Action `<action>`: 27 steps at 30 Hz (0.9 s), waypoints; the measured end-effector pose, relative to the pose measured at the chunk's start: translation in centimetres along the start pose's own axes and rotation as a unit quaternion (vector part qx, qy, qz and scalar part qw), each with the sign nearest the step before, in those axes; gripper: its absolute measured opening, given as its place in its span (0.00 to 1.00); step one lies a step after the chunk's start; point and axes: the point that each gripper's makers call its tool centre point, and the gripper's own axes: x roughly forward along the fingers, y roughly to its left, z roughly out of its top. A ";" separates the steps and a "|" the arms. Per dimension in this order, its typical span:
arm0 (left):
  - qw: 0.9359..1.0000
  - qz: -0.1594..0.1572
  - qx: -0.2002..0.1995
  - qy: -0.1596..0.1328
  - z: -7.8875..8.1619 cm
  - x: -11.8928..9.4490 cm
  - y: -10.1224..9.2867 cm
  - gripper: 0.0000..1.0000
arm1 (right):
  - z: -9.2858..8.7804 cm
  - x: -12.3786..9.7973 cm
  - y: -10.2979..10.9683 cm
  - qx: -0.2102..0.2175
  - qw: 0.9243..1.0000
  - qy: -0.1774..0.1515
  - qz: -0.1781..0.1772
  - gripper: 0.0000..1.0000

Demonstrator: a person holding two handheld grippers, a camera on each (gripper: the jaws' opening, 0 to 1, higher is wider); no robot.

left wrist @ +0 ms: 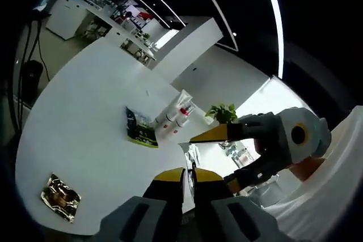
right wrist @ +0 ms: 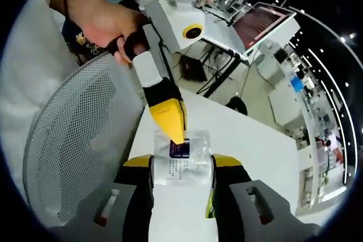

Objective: Arrange the skincare products in the storage area until every visible bottle or jar stands upright without overlapping.

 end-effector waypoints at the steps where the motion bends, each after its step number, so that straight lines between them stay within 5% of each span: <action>1: 1.000 0.004 0.002 0.001 0.0 0.0 0.2 0.11 | 0.0 0.0 0.0 0.001 1.000 0.001 0.000 0.37; 8: 0.999 0.016 0.036 -0.021 0.7 -0.4 0.1 0.15 | -0.7 -0.1 -1.0 0.011 1.000 0.006 -0.003 0.37; 11: 0.993 0.051 0.093 -0.054 2.2 -1.1 0.3 0.18 | -1.2 -0.2 -1.8 0.018 1.000 0.008 -0.005 0.37; 13: 0.985 0.083 0.147 -0.035 2.0 -1.4 0.8 0.18 | -1.8 -0.2 -2.6 0.025 1.000 0.012 -0.010 0.37; 16: 0.957 0.132 0.256 0.032 0.5 -0.7 1.3 0.18 | -2.3 -0.1 -3.8 0.038 0.999 0.012 -0.014 0.37; 17: 0.951 0.135 0.277 0.043 -0.1 -0.4 1.1 0.18 | -2.4 -0.1 -4.2 0.038 0.999 0.013 -0.015 0.37; 18: 0.937 0.136 0.315 0.066 -1.2 0.2 1.0 0.19 | -2.6 -0.1 -4.6 0.038 0.999 0.015 -0.017 0.37; 21: 0.917 0.130 0.362 0.108 -4.3 1.8 1.0 0.18 | -3.0 -0.1 -6.3 0.034 0.999 0.018 -0.019 0.37; 23: 0.895 0.135 0.399 0.150 -6.4 2.6 1.4 0.17 | -3.2 -0.1 -7.4 0.032 0.999 0.021 -0.019 0.37; 24: 0.872 0.126 0.439 0.174 -7.3 2.9 1.5 0.16 | -3.3 -0.1 -7.9 0.033 0.999 0.022 -0.020 0.37; 25: 0.863 0.120 0.455 0.183 -7.8 3.2 1.6 0.15 | -3.4 -0.1 -8.6 0.035 0.999 0.023 -0.020 0.37; 27: 0.867 0.134 0.436 0.199 -8.6 3.3 2.6 0.14 | -3.6 0.1 -9.6 0.039 0.999 0.026 -0.017 0.37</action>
